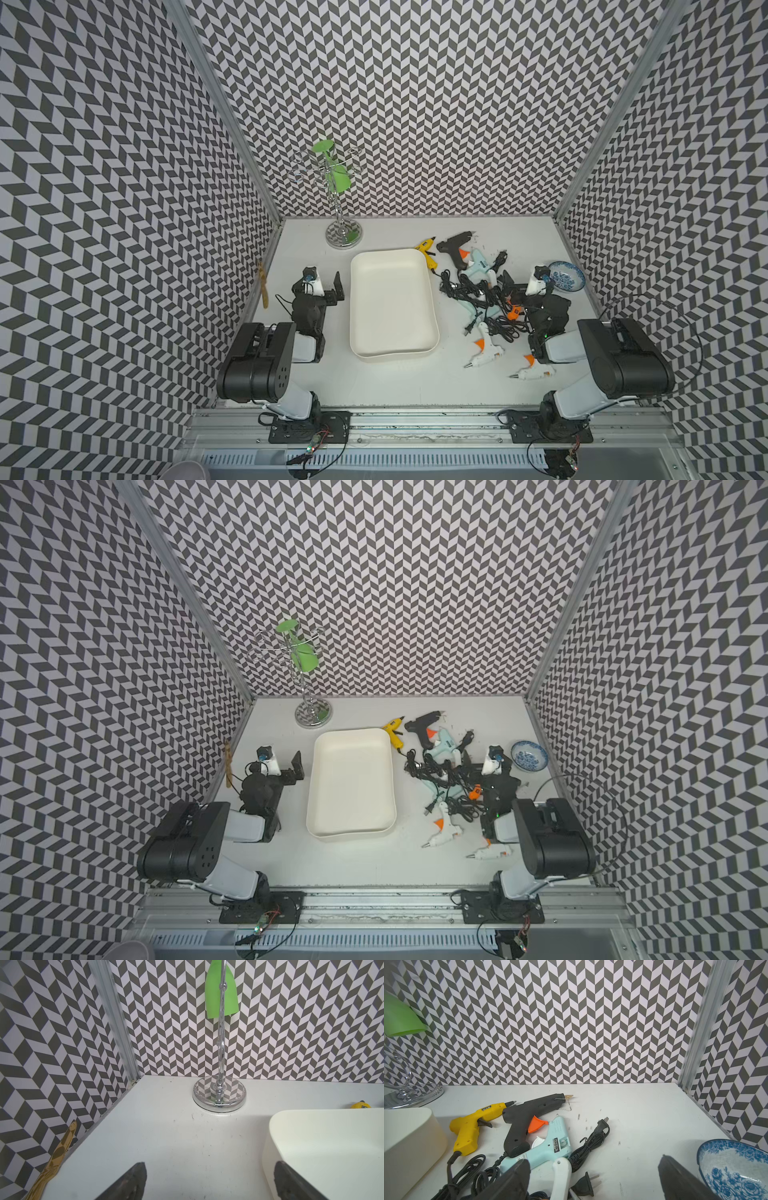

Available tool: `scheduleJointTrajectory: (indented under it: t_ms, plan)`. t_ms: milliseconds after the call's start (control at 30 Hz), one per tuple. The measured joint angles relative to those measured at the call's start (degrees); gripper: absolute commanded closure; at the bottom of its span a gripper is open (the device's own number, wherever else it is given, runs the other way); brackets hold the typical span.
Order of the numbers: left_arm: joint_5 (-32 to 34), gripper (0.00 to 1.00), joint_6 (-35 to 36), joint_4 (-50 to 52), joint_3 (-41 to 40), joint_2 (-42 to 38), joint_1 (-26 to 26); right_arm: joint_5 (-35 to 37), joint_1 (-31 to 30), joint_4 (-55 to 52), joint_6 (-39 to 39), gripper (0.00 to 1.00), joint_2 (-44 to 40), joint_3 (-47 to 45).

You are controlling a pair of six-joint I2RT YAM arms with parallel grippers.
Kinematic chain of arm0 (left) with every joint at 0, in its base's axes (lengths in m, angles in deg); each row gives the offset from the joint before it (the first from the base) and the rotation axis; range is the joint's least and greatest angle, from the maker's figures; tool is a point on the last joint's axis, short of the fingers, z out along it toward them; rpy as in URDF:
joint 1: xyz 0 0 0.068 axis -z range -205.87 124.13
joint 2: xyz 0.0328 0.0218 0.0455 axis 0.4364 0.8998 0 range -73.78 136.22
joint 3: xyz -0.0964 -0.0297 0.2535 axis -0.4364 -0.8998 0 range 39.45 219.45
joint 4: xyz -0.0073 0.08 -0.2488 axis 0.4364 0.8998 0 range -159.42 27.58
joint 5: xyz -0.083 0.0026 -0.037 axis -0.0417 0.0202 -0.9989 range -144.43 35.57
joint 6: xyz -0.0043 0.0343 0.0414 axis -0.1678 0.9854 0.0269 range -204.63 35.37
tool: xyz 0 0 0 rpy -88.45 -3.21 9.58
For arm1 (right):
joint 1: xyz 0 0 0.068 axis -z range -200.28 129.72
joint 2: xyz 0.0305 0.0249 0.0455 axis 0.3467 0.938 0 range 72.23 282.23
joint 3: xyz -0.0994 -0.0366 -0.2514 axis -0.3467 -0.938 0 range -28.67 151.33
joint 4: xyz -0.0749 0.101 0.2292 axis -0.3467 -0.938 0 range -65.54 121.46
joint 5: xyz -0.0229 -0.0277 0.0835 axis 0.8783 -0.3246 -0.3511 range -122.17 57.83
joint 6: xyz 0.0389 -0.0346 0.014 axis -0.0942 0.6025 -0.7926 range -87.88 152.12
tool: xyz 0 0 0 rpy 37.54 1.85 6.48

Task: Put the hot melt glue gun into the storage box
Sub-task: Pick up the hot melt adhesive gun from the center of the board.

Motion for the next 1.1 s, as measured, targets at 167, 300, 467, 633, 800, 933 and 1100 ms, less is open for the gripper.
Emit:
scheduleJointTrajectory:
  t_ms: [167, 300, 467, 633, 800, 933, 1100]
  plan:
    - [0.0, 0.01, 0.0, 0.0, 0.0, 0.0, 0.0, 0.02, 0.0, 0.02, -0.04, 0.01, 0.0, 0.0]
    - [0.0, 0.01, 0.0, 0.0, 0.0, 0.02, 0.0, 0.04, 0.0, 0.02, -0.07, 0.01, 0.0, 0.0]
    - [0.02, 0.01, 0.0, 0.0, 0.0, 0.0, 0.0, 0.04, 0.0, 0.02, -0.07, 0.01, 0.0, 0.0]
    - [0.04, 0.0, 0.0, 0.0, 0.0, 0.0, 0.02, 0.04, 0.0, 0.02, -0.07, 0.01, 0.0, 0.0]
    - [0.04, 0.0, 0.0, 0.0, 0.0, 0.02, 0.02, 0.04, 0.0, 0.02, -0.07, 0.01, 0.0, 0.0]
    - [0.04, 0.0, 0.0, 0.0, 0.0, 0.0, 0.02, 0.09, 0.0, -0.68, -0.09, 0.01, -0.63, 0.0]
    - [0.22, 0.0, 0.74, 1.99, 0.33, -1.31, 0.59, 1.14, -0.04, -13.64, -0.48, 0.01, -5.9, 5.97]
